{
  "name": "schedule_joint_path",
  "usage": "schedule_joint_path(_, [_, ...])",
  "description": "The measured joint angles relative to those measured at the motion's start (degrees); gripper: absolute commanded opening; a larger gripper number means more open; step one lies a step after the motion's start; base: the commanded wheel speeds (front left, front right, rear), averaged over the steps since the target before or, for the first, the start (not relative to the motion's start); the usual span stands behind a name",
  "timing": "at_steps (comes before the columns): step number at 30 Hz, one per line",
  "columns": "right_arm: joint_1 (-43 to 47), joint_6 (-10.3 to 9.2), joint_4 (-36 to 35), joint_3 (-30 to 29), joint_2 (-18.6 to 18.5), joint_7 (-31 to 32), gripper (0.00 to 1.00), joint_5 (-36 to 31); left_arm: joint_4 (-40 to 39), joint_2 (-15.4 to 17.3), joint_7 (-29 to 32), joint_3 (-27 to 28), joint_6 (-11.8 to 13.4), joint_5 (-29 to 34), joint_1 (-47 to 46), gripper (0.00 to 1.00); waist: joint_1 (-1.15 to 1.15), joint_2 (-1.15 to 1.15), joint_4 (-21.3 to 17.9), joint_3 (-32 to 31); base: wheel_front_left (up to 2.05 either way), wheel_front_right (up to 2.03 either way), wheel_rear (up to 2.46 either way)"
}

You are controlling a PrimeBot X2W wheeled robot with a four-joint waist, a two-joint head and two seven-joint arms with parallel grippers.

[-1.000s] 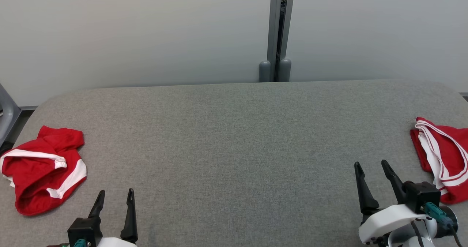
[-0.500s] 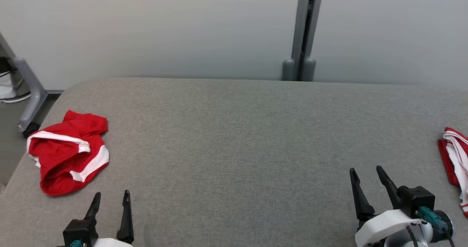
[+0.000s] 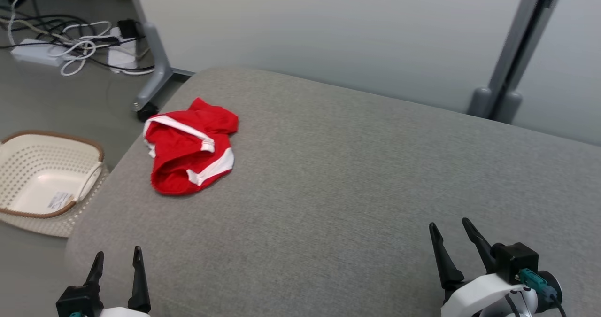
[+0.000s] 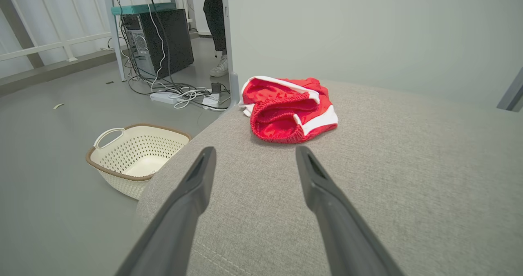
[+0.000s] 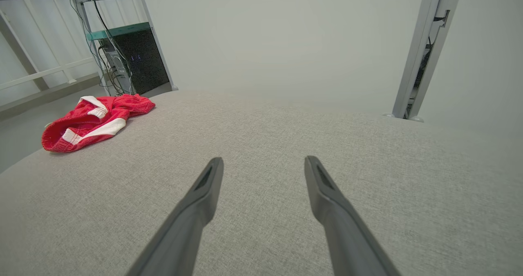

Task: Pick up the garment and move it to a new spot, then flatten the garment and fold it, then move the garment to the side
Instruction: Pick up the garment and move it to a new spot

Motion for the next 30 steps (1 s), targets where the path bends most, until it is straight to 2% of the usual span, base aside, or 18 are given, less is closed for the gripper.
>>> schedule_joint_path(7, [-0.6, 0.0, 0.1, 2.4, 0.0, 0.0, 1.0, 0.5, 0.3, 0.0, 0.0, 2.5, -0.2, -1.2, 0.4, 1.0, 0.0, 0.0, 6.9, 0.6, 0.0, 0.0, 0.0])
schedule_joint_path(11, [-2.1, 0.0, 0.8, 4.1, 0.1, 0.0, 1.0, 0.4, 0.0, 0.0, 0.0, 3.9, -0.1, -2.1, 1.3, 1.0, 0.0, 0.0, 8.4, 1.8, 0.0, 0.0, 0.0])
schedule_joint_path(18, [-2.7, 0.0, 1.3, 4.6, 0.1, 0.0, 1.0, 0.0, 0.5, 0.0, 0.0, 4.3, -0.3, -2.7, 1.4, 1.0, 0.0, 0.0, 8.6, 2.6, 0.0, 0.0, 0.0])
schedule_joint_path(22, [-2.6, 0.0, 1.0, 3.8, 0.0, 0.0, 1.0, -0.7, 2.8, -0.1, 0.0, 3.7, -1.9, -4.0, 0.3, 1.0, 0.0, 0.0, 8.2, 2.9, 0.0, 0.0, 0.0])
schedule_joint_path(30, [-4.8, 0.0, -0.7, 3.3, 0.0, 0.0, 1.0, -4.8, 11.7, 0.6, 0.0, 4.6, -4.8, -5.0, -10.4, 1.0, 0.0, 0.0, 4.9, 7.2, 0.0, 0.0, 0.0])
